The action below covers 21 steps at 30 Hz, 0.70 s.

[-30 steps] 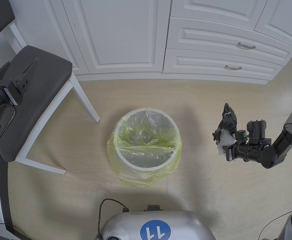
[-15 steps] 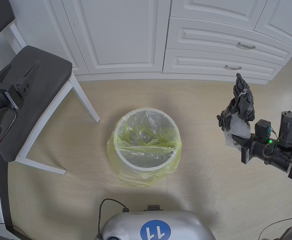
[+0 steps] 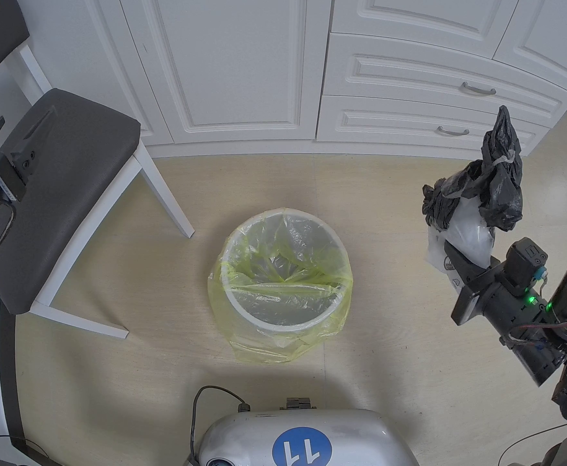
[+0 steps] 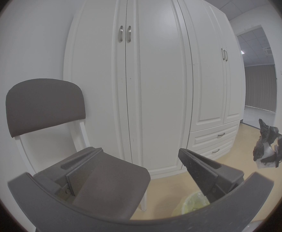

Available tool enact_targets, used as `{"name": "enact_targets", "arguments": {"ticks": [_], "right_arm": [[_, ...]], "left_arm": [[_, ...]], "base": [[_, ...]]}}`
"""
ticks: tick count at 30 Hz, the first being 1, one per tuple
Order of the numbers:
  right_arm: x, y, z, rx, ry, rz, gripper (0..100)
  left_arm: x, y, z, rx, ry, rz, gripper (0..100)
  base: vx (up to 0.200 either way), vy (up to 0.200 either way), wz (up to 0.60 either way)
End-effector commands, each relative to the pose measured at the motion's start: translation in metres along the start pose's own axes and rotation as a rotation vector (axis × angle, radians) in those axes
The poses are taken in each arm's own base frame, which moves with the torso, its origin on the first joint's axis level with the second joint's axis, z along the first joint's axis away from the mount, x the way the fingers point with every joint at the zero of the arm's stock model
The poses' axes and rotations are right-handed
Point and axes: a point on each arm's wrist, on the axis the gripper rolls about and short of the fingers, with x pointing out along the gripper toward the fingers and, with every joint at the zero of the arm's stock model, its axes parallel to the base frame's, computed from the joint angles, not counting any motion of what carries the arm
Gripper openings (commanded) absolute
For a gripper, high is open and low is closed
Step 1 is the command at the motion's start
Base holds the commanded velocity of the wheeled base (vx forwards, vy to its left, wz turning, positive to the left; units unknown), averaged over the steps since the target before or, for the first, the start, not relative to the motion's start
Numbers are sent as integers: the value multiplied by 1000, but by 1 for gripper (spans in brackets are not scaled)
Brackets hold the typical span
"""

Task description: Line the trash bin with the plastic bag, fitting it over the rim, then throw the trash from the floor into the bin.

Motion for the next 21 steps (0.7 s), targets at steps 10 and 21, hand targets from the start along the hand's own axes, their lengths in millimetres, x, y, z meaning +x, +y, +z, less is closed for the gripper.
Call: {"name": "enact_targets", "arguments": {"ticks": [10, 21], "right_arm": [[79, -26, -8, -448, 140, -256, 0], [95, 3, 17, -1348, -20, 51, 0]], "left_arm": [[-7, 42, -2, 103, 13, 137, 100], [-21, 59, 14, 15, -94, 79, 100]], "base": [[0, 0, 0], [0, 0, 0]]}}
